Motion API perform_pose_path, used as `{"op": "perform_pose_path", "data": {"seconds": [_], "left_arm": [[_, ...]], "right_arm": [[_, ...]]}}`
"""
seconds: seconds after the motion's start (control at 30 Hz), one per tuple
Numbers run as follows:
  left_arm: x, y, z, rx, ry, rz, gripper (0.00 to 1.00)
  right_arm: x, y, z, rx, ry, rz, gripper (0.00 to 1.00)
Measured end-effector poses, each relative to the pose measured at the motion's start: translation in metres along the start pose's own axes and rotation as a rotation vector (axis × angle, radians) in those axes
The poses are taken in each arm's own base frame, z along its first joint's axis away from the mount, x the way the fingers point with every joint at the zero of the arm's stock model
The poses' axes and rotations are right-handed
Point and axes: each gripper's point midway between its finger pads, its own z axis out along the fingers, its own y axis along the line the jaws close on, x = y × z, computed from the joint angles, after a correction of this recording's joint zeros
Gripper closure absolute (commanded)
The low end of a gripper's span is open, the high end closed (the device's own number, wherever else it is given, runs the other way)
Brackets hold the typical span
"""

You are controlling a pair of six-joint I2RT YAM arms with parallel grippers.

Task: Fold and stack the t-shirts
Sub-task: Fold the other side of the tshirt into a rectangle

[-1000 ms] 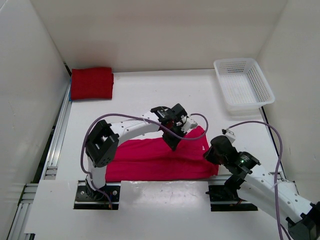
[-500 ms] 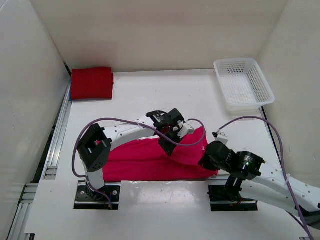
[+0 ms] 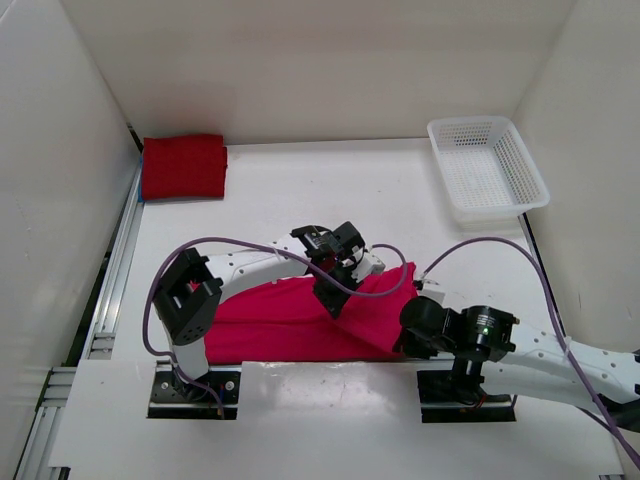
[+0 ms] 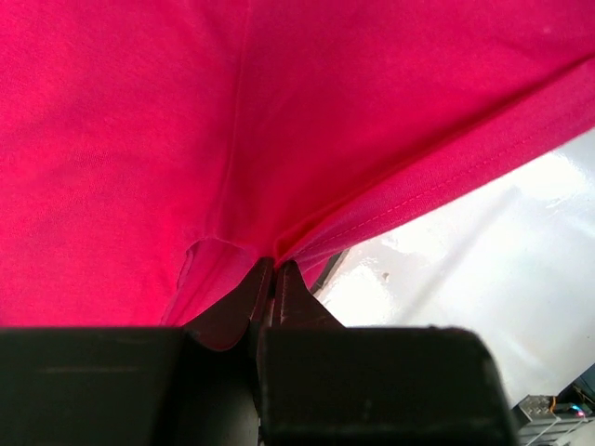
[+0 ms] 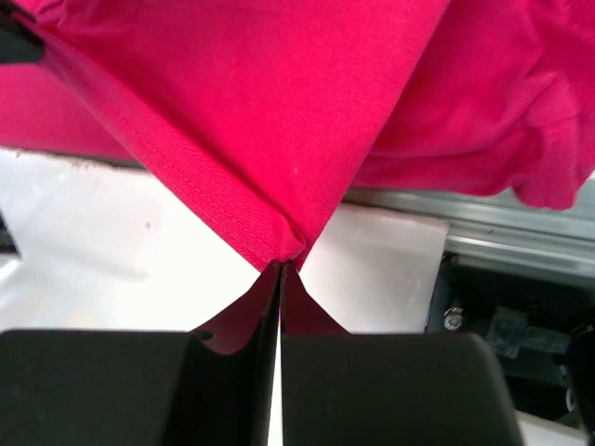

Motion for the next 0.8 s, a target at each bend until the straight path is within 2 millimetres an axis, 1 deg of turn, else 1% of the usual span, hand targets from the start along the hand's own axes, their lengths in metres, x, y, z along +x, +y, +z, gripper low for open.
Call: {"op": "perform_pose_path", "data": {"seconds": [0.1, 0.2, 0.27, 0.33, 0.43, 0.57, 0.67, 0.8], "left_arm": [[0.002, -0.002, 0.002, 0.005, 0.006, 0.004, 0.89], [0.004, -0.002, 0.003, 0.004, 0.01, 0.005, 0.89], [0.002, -0.002, 0.004, -0.003, 0.003, 0.011, 0.89], [0.0, 0.001, 0.006, -0.02, -0.007, 0.015, 0.88], [-0.003, 0.007, 0.008, -0.048, -0.023, 0.02, 0.87], [-0.011, 0.017, 0.011, -0.101, -0.059, 0.029, 0.87], [-0.019, 0.03, 0.012, -0.169, -0.094, 0.034, 0.87], [-0.038, 0.047, 0.013, -0.258, -0.148, 0.039, 0.86]], "right_arm": [[0.003, 0.002, -0.002, -0.019, 0.014, 0.016, 1.0], [0.005, -0.004, 0.001, -0.015, 0.006, 0.035, 1.0], [0.0, -0.008, 0.004, 0.005, -0.024, 0.035, 1.0], [-0.009, -0.013, 0.009, 0.045, -0.071, 0.038, 1.0], [-0.03, -0.024, 0.021, 0.138, -0.134, 0.066, 1.0], [-0.067, -0.036, 0.037, 0.22, -0.213, 0.121, 1.0], [-0.093, -0.045, 0.042, 0.248, -0.266, 0.142, 1.0], [-0.123, -0.05, 0.047, 0.238, -0.319, 0.166, 1.0]]}}
